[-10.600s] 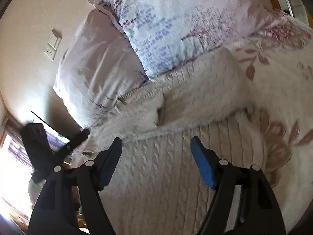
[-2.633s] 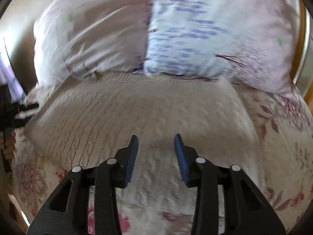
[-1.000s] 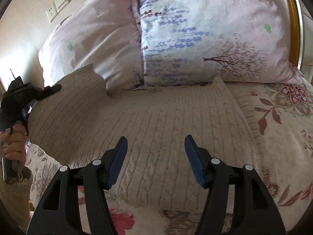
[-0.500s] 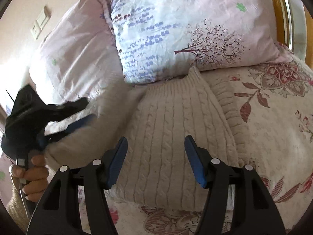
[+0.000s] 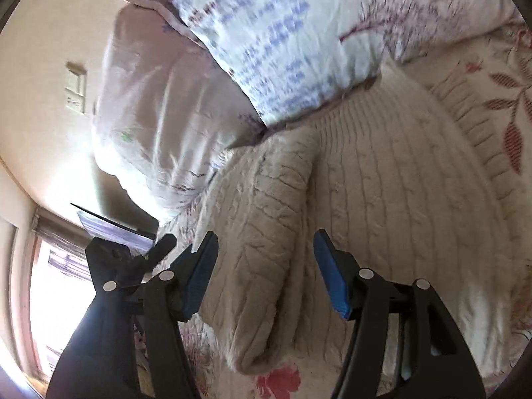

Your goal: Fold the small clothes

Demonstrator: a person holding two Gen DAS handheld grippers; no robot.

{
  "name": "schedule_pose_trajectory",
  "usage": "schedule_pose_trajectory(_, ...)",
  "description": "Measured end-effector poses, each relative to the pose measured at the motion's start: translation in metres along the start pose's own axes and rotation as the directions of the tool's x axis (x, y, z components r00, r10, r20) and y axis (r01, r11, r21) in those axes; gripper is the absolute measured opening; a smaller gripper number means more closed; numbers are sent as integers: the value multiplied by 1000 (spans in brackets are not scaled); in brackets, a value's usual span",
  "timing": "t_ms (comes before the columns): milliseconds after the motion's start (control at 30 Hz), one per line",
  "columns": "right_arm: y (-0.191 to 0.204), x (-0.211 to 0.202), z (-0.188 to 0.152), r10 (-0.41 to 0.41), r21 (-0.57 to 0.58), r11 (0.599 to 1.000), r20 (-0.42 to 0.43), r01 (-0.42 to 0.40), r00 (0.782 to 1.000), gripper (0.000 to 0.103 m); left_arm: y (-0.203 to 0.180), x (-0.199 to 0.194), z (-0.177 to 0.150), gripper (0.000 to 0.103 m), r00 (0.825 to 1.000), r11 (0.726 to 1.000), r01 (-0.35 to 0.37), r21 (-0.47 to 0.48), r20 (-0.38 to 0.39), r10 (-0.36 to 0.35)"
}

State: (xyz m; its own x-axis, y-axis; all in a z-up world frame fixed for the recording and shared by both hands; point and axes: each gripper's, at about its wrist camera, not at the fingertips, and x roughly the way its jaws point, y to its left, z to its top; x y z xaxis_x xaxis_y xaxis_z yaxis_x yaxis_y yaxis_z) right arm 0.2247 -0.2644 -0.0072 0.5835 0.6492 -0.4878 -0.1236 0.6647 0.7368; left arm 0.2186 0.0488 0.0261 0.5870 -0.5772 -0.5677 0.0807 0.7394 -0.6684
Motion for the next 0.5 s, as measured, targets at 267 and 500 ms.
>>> schedule_pose_trajectory(267,5,28,6,-21,-21,1000,-55,20,998,49,12,22,-12,67,997,1000,24,6,-73,-23)
schedule_pose_trajectory(500,-2,47,16,35,52,998,-62,-32,997,44,16,26,-18,66,993,996,88,21,-75,-86)
